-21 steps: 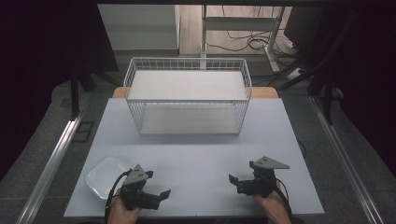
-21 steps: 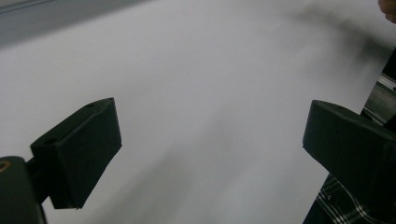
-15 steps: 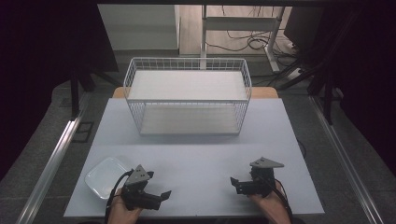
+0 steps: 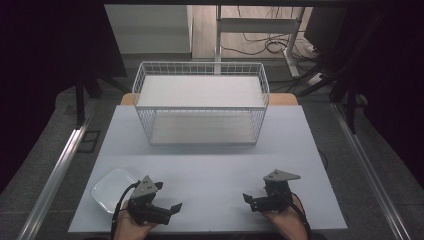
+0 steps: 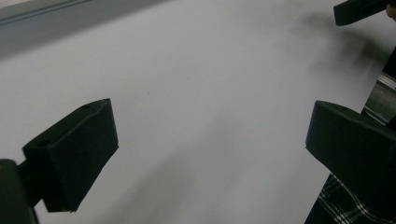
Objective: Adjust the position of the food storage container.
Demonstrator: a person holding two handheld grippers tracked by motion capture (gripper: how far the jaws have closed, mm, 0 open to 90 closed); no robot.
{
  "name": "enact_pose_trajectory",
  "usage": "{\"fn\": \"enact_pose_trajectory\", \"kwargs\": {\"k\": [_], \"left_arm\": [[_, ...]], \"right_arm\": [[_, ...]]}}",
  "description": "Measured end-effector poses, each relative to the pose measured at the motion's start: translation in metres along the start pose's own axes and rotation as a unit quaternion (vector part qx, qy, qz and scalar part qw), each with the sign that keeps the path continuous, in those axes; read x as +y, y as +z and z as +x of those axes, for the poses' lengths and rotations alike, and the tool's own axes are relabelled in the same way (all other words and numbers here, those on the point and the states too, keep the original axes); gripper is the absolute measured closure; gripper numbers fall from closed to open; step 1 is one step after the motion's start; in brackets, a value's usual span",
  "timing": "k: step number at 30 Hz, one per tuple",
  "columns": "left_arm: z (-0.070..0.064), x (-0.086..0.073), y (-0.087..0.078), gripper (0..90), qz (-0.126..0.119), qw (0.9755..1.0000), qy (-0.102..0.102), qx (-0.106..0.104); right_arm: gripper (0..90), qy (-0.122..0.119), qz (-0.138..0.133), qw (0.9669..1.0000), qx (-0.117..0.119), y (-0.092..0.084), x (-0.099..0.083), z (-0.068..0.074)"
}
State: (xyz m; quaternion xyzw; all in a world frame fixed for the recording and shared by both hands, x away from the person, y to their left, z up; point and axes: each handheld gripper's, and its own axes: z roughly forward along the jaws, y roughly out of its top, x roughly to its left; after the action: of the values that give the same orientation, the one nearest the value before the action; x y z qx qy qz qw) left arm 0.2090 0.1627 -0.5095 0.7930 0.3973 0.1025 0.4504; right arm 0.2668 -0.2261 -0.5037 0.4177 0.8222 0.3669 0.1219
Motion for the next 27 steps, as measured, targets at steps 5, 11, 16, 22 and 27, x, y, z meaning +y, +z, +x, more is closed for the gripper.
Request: {"fn": "enact_pose_trajectory", "kwargs": {"k": [5, 11, 16, 22, 27], "left_arm": [[0.0, 0.003, -0.008, 8.6, -0.007, 0.9997, 0.003, 0.023], [0.011, 0.006, -0.031, 16.4, -0.026, 0.9971, 0.004, 0.072], [0.027, 0.003, -0.054, 21.9, -0.044, 0.9935, -0.016, 0.104], [0.049, -0.006, -0.082, 32.7, -0.055, 0.9881, -0.038, 0.138], [0.064, -0.017, -0.101, 54.4, -0.047, 0.9859, -0.06, 0.149]], "right_arm": [[2.4, -0.001, 0.008, 1.0, 0.004, 0.001, 0.0, -0.001], [6.8, -0.002, 0.005, 1.0, -0.005, 0.0, 0.0, -0.002], [10.7, 0.008, -0.012, 0.9999, -0.005, -0.004, 0.001, -0.004], [12.7, 0.005, -0.016, 0.9998, -0.004, -0.004, 0.001, -0.004], [14.3, -0.001, -0.023, 0.9997, -0.003, -0.004, 0.002, -0.004]]}}
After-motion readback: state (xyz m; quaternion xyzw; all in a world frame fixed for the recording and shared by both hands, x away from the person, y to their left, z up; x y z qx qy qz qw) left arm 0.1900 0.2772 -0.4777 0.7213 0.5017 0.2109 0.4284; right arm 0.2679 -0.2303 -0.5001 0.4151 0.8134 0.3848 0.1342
